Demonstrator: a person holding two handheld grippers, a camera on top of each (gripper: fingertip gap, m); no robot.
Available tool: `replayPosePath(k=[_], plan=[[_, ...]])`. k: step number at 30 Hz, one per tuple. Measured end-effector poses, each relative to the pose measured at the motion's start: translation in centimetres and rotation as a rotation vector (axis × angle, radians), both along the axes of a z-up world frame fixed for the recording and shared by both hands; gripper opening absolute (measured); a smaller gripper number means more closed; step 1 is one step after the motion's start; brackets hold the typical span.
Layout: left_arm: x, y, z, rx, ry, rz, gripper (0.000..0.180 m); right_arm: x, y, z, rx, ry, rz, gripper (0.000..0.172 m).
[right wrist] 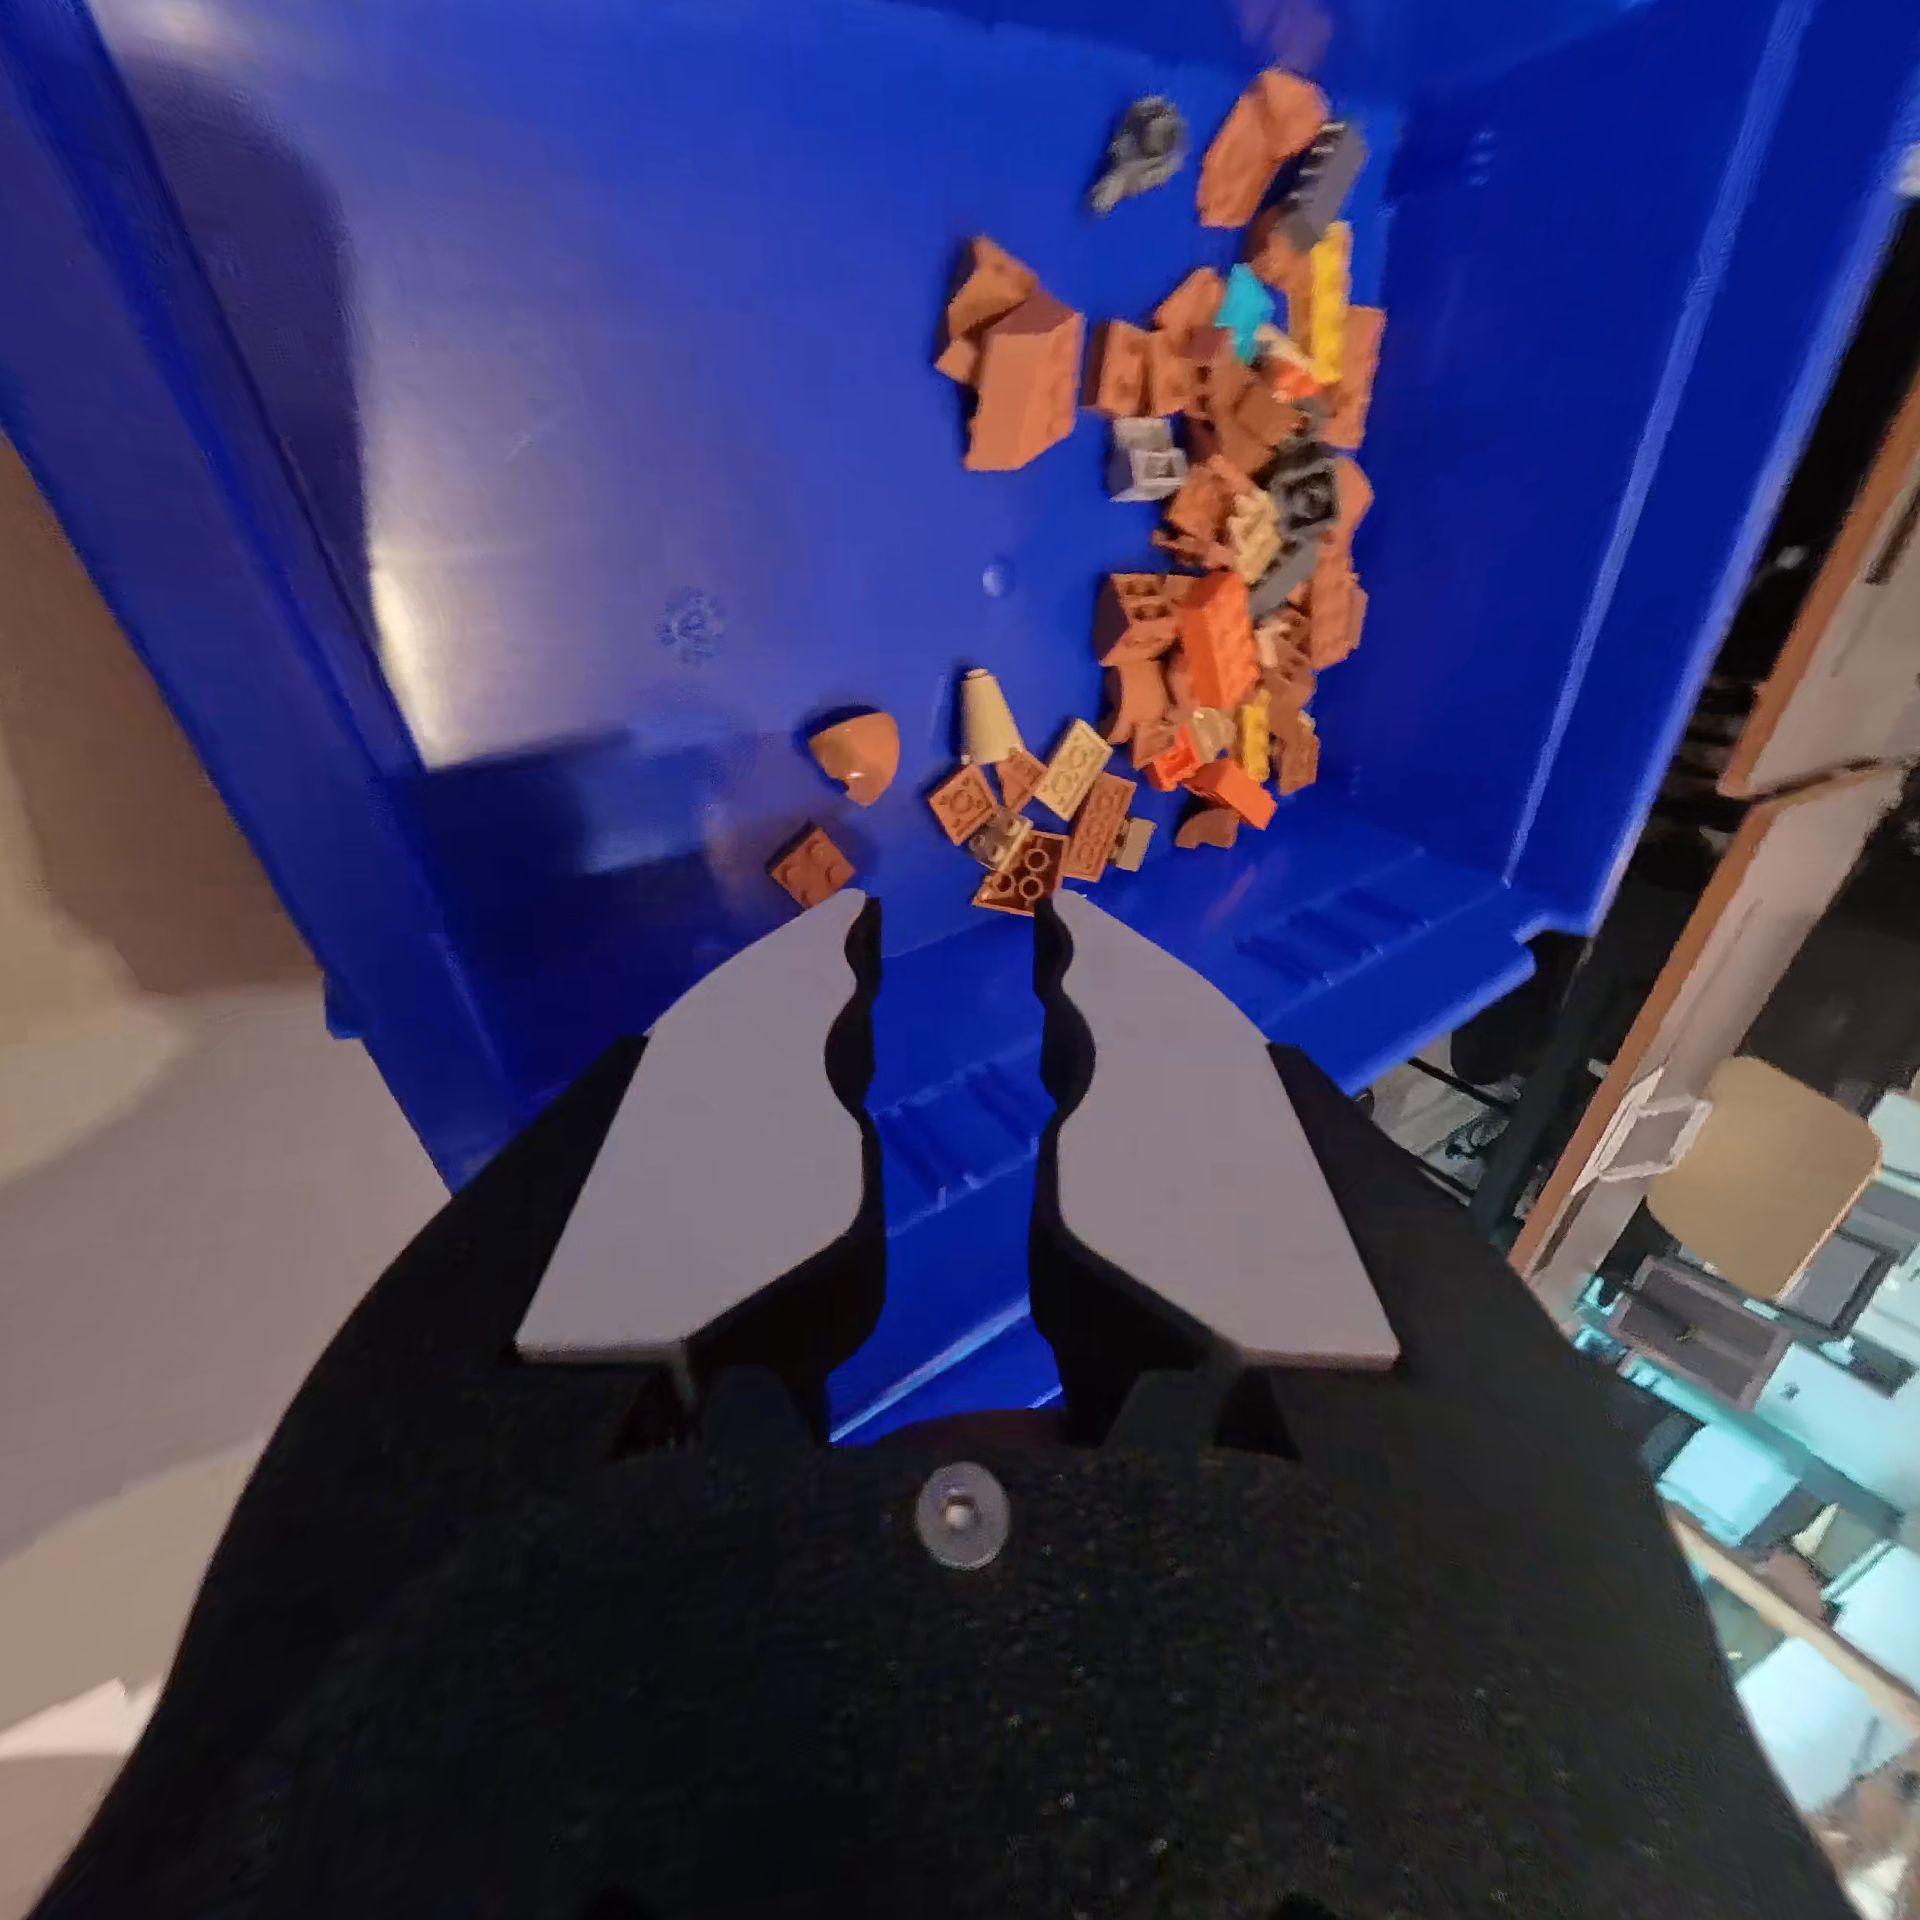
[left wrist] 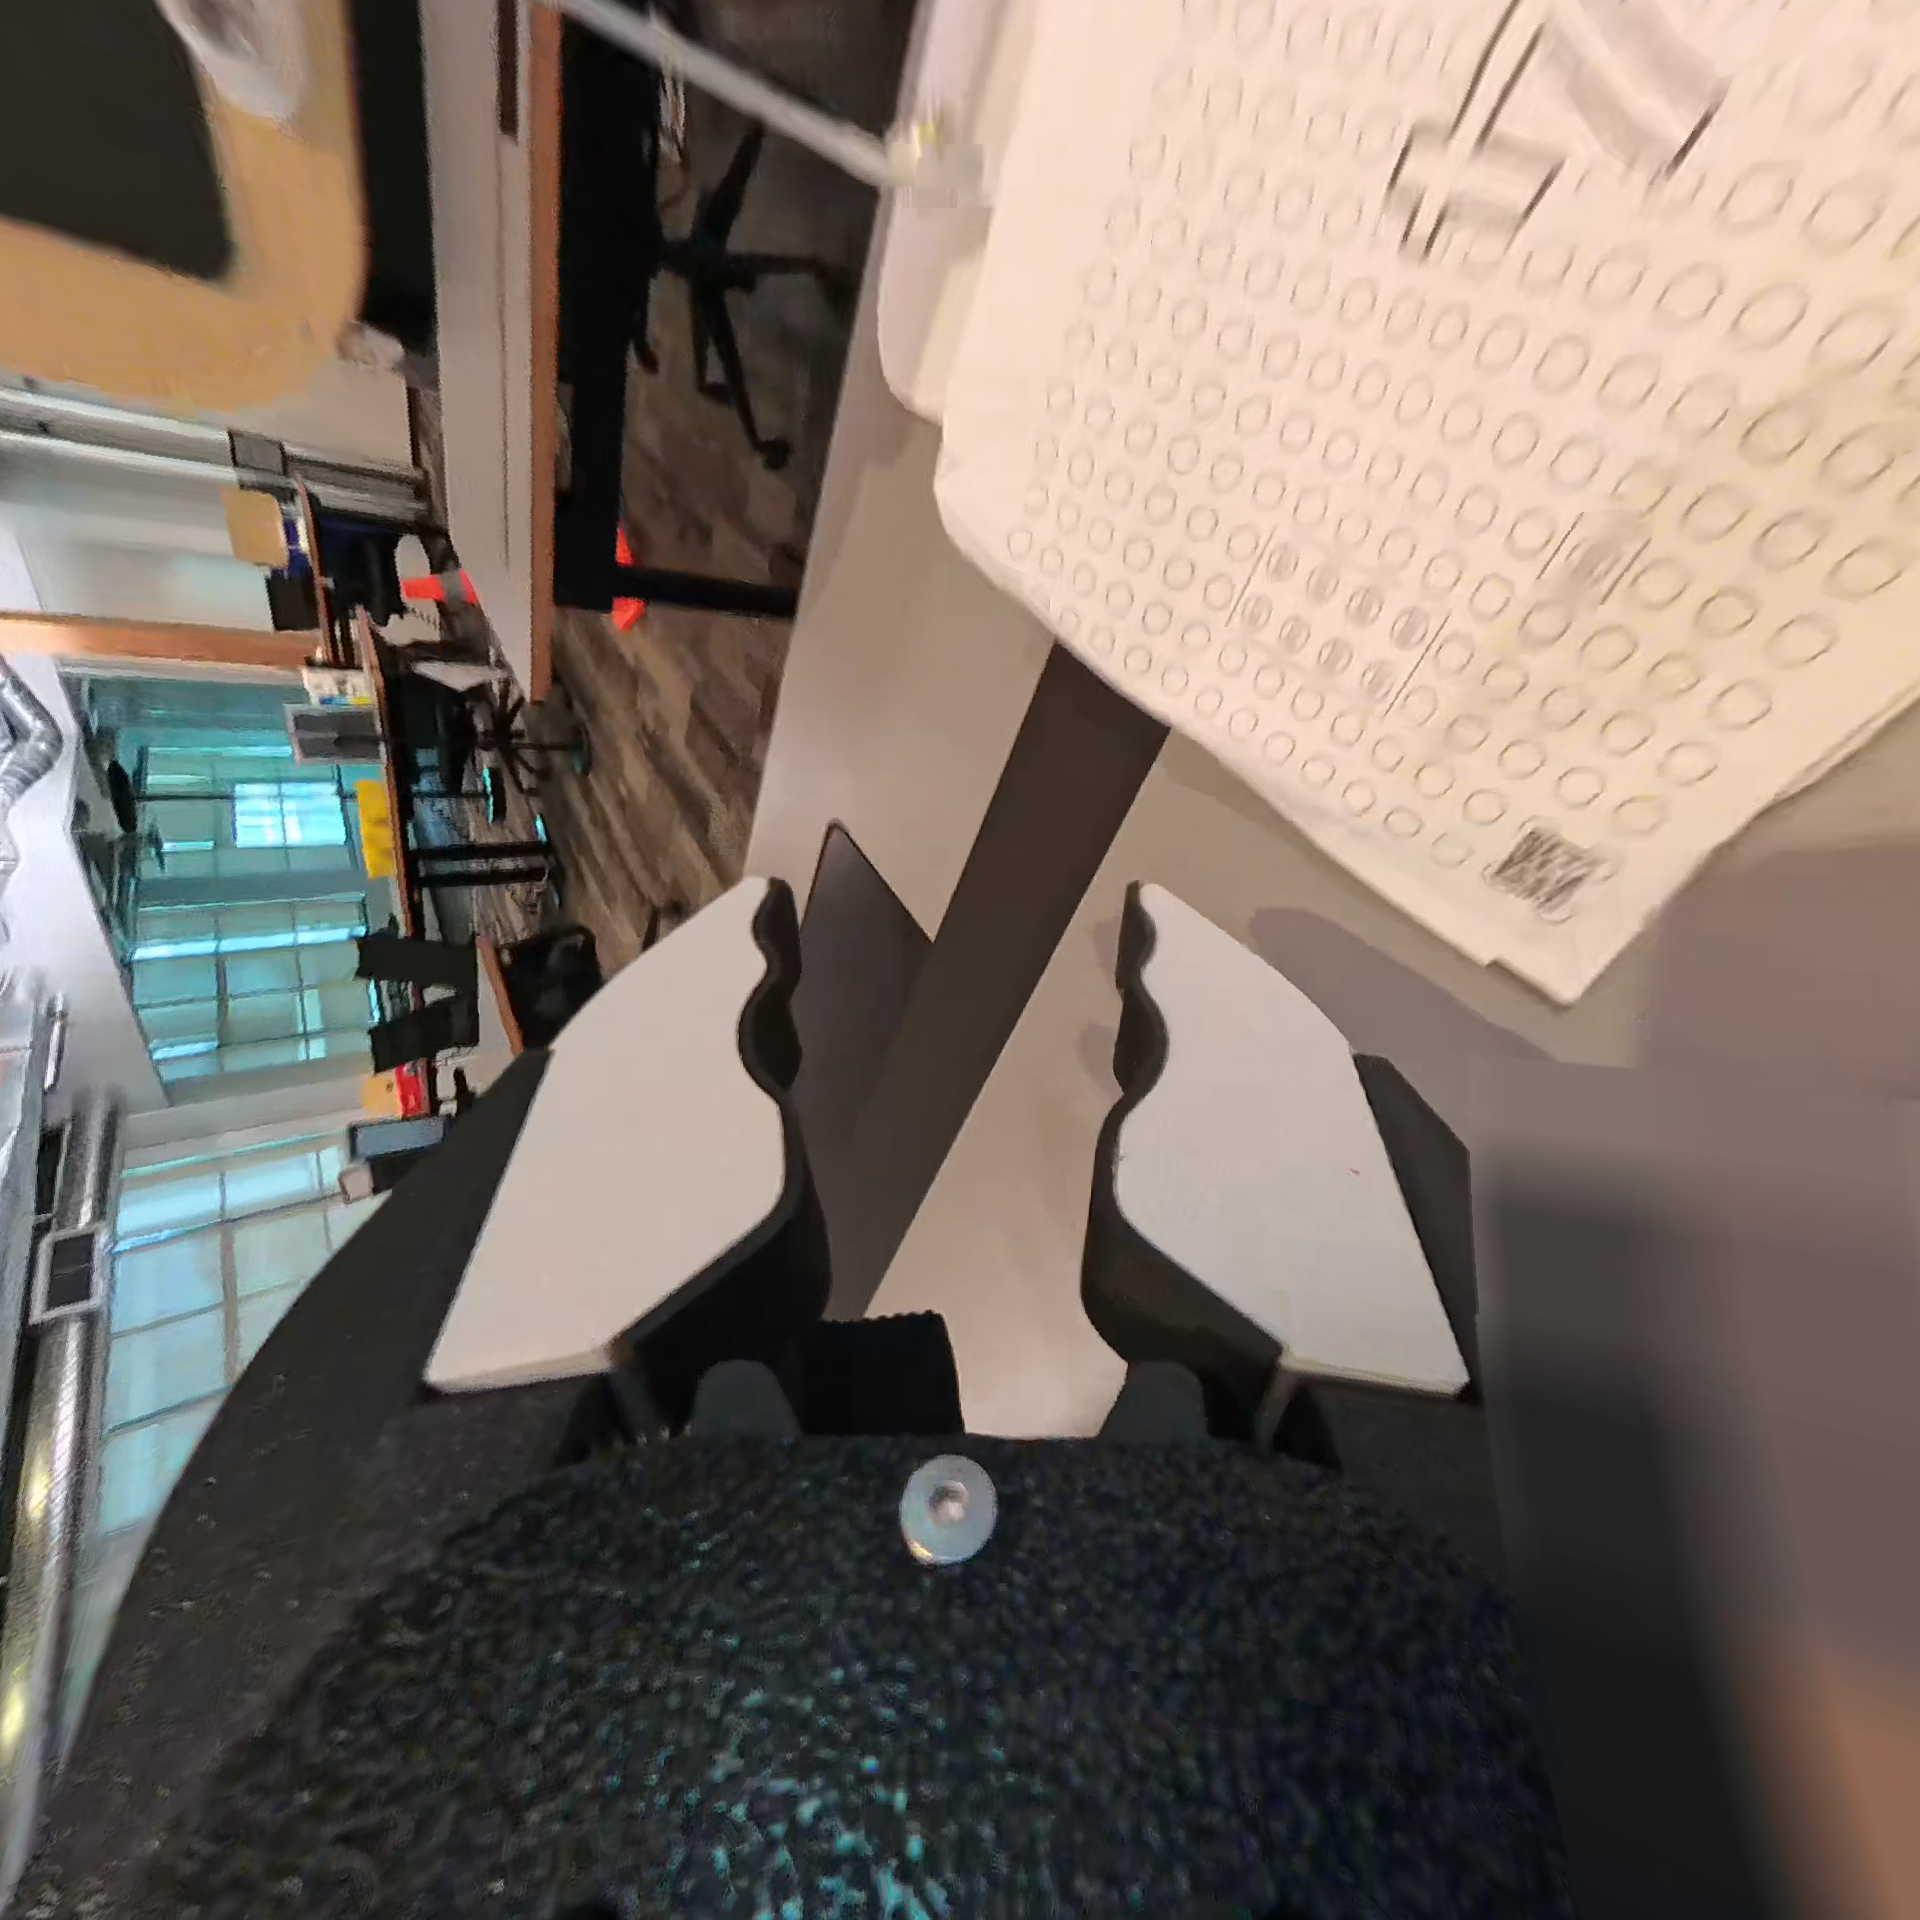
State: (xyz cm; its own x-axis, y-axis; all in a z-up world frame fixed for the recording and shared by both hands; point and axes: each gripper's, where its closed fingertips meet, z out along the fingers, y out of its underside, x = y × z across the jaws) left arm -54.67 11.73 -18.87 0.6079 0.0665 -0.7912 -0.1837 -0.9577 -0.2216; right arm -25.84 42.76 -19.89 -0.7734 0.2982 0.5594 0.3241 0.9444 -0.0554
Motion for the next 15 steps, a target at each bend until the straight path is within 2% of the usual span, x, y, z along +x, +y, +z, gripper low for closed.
replayPosePath(k=[4, 7, 12, 13, 15], plan=[[4.1, 3.2, 2.2, 0.188, -0.1, -0.157, 0.054, -0.5, -0.5, -2.2, 0.106, -0.188, 0.08, 0.028], [7.3, 4.3, 3.9, 0.331, -0.195, -0.254, 0.051, -0.7, -0.1, -4.0, 0.185, -0.306, 0.091, 0.03], [10.2, 3.3, 5.9, 0.468, -0.249, -0.332, 0.049, -1.6, 0.1, -5.7, 0.253, -0.347, 0.084, 0.033], [10.5, 2.9, 6.1, 0.489, -0.255, -0.338, 0.048, -2.0, 0.2, -5.9, 0.27, -0.335, 0.082, 0.027], [10.8, 2.1, 6.4, 0.532, -0.269, -0.343, 0.047, -3.2, 0.8, -5.7, 0.313, -0.286, 0.071, 0.029]])
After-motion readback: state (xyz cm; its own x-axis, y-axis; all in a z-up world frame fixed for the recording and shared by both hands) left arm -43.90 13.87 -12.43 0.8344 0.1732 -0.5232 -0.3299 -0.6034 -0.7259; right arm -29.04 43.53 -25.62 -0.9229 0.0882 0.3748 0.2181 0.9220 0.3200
